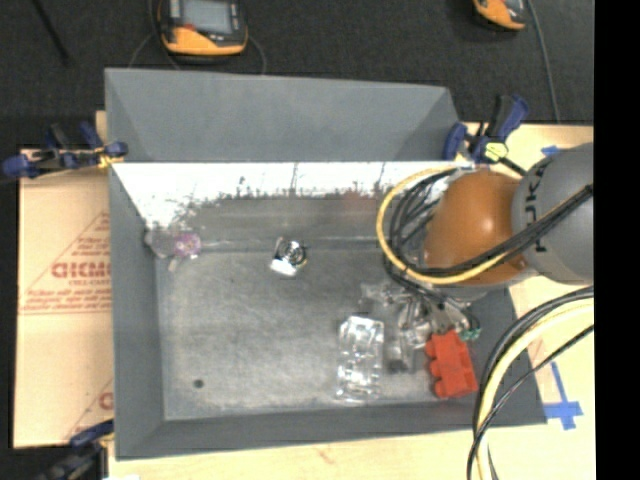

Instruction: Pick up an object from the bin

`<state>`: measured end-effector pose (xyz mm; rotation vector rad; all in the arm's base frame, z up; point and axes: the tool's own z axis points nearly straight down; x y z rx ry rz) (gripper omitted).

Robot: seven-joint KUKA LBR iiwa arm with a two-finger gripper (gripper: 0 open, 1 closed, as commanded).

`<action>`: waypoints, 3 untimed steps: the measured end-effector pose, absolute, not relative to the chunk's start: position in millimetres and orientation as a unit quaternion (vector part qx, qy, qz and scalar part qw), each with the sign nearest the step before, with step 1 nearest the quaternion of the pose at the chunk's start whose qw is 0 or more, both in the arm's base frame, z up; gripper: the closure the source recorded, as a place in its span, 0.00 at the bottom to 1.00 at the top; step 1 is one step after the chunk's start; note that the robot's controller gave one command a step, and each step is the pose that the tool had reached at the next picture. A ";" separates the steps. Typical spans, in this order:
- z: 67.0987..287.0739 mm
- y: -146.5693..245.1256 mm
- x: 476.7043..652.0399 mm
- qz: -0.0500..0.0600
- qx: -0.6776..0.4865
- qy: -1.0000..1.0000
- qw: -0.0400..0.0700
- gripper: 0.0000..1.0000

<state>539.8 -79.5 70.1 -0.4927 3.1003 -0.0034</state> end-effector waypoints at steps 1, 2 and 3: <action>71.3 -79.0 540.8 -0.001 -0.158 0.987 0.003 1.00; 71.2 -78.9 540.7 -0.001 -0.158 0.987 0.002 0.00; 71.3 -79.1 540.9 -0.002 -0.159 0.987 0.003 1.00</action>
Offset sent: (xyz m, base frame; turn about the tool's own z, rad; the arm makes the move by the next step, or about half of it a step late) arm 0.0000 0.0000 0.0000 0.0000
